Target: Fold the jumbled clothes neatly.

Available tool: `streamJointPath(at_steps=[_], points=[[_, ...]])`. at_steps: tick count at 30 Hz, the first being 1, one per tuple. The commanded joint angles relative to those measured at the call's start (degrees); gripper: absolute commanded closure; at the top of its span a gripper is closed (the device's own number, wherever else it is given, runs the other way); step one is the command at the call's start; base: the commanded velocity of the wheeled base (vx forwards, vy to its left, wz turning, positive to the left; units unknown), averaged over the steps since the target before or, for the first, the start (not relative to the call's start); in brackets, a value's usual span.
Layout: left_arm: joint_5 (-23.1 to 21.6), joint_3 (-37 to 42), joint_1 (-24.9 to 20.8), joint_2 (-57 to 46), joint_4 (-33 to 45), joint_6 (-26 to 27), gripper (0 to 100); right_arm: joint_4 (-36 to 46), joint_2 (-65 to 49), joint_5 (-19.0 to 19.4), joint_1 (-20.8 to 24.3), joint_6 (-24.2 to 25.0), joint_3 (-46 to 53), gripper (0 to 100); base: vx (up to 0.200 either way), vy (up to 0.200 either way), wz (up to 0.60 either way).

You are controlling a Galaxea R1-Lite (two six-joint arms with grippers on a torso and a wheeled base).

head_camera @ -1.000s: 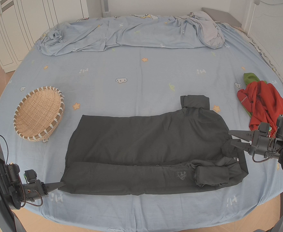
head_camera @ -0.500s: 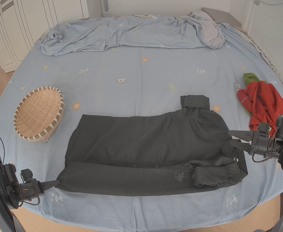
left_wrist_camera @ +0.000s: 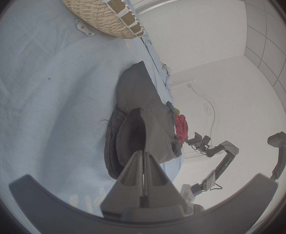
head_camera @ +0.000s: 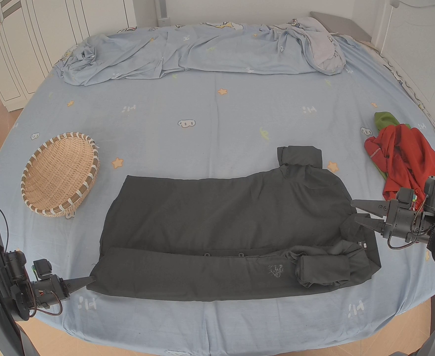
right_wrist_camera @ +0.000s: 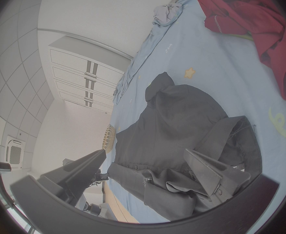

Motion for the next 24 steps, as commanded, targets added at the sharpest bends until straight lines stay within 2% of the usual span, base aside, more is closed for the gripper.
streamJointPath(at_steps=[1, 8, 11, 13, 15, 16, 17, 18, 19, 20, 21, 23, 24], points=[[0.0, 1.0, 0.2, 0.1, -0.2, -0.1, 0, 0.0, -0.1, 0.0, 0.0, 0.0, 0.1, 0, 0.000, 0.000, 0.00], [-1.0, 1.0, 3.8, -1.0, -1.0, -0.4, 0, 0.0, -0.1, 0.0, 0.0, 0.0, 0.0, 0, 0.000, 0.000, 0.00], [-2.6, 1.0, 4.9, -5.2, -1.0, -1.4, 0, 0.0, -0.2, 0.0, 0.0, 0.0, 0.0, 0, 0.000, 0.000, 0.00], [-4.1, 0.8, 4.7, -10.7, -1.0, -4.7, 0, 0.0, -0.2, 0.0, -0.1, 0.0, -0.1, 0, 0.000, 0.000, 0.00], [-4.6, 0.3, 2.4, -16.8, -1.0, -12.6, 0, 0.0, -0.3, 0.0, -0.1, 0.0, -0.1, 0, 0.000, 0.000, 0.00], [-4.6, 0.3, 2.4, -16.8, -1.0, -12.6, 0, 0.0, -0.3, 0.0, -0.1, 0.0, -0.1, 0, 0.000, 0.000, 0.00], [-4.7, -1.4, -2.4, -22.2, -1.0, -21.5, 0, 0.0, -0.3, 0.0, -0.1, 0.0, 0.0, 0, 0.000, 0.000, 0.00], [-4.9, -3.5, -5.8, -25.6, -1.0, -27.1, 0, 0.0, -0.2, 0.0, 0.0, 0.0, 0.0, 0, 0.000, 0.000, 0.00], [-4.9, -4.9, -8.2, -26.7, -1.0, -30.0, 0, 0.0, -0.1, 0.0, 0.0, 0.0, 0.0, 0, 0.000, 0.000, 0.00], [-4.9, -4.9, -8.2, -26.7, -1.0, -30.0, 0, 0.0, -0.1, 0.0, 0.0, 0.0, 0.0, 0, 0.000, 0.000, 0.00], [-4.8, -7.2, -12.6, -27.2, -1.0, -32.7, 0, 0.0, -0.1, 0.0, 0.1, 0.0, -0.1, 0, 0.000, 0.000, 0.00], [-4.6, -9.6, -15.9, -26.5, -1.0, -33.6, 0, 0.0, -0.3, 0.0, 0.3, 0.1, -0.1, 0, 0.000, 0.000, 0.00], [-4.6, -9.6, -15.9, -26.5, -1.0, -33.6, 0, 0.0, -0.3, 0.0, 0.3, 0.1, -0.1, 0, 0.000, 0.000, 0.00]])
